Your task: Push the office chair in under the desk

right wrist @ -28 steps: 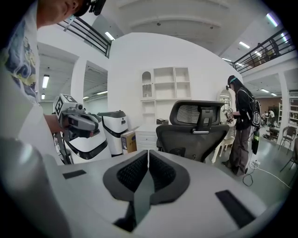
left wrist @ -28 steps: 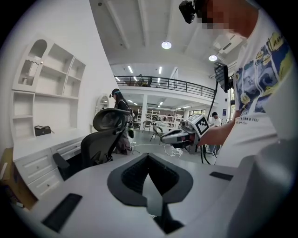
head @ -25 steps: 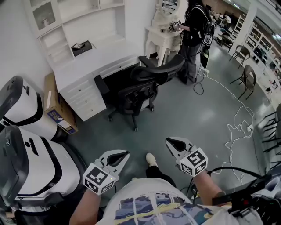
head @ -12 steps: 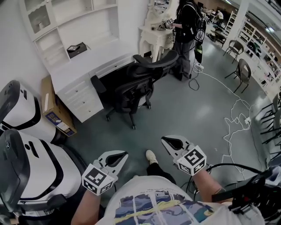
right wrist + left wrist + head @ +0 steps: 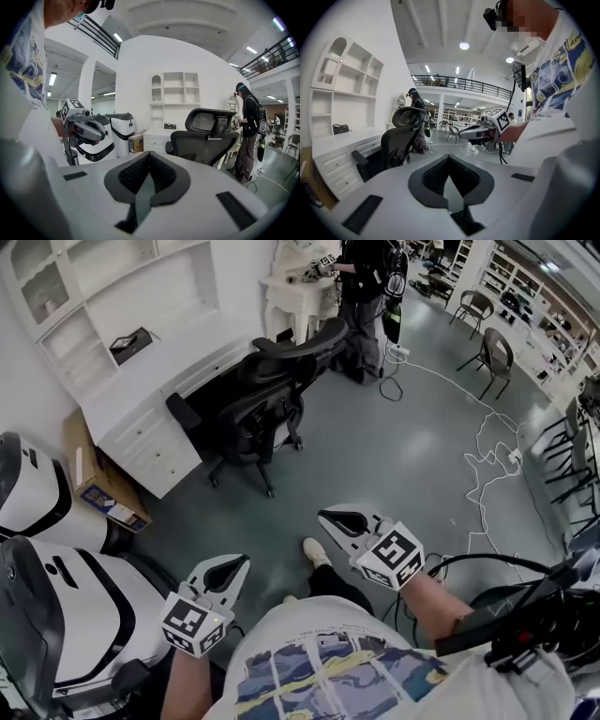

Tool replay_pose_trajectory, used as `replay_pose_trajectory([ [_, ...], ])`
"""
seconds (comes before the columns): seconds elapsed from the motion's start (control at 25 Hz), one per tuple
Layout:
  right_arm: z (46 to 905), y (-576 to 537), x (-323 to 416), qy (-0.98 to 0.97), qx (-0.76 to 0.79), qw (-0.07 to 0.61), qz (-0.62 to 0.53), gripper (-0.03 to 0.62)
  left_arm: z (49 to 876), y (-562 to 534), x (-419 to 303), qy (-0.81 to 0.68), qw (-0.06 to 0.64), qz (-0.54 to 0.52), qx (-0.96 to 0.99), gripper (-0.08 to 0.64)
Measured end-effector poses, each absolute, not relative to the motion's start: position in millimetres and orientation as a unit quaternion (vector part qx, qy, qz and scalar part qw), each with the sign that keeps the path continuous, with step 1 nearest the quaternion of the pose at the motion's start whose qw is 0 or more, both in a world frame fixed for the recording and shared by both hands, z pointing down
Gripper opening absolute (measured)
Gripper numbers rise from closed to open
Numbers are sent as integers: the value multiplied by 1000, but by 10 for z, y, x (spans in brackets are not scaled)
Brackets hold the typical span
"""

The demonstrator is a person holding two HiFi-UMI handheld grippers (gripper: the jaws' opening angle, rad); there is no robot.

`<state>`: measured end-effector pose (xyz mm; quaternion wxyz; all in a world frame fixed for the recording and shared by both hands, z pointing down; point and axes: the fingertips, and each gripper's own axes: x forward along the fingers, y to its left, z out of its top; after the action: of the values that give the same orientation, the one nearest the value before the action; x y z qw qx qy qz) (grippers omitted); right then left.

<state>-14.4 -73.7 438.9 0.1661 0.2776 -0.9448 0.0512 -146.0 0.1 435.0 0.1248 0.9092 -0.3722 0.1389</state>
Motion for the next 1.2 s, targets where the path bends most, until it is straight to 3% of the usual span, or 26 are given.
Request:
replay_pose_trajectory([
  [1.2, 4506, -857, -245, -948, 256, 177, 61, 25, 4469, -196, -1381, -363, 145, 150, 908, 14],
])
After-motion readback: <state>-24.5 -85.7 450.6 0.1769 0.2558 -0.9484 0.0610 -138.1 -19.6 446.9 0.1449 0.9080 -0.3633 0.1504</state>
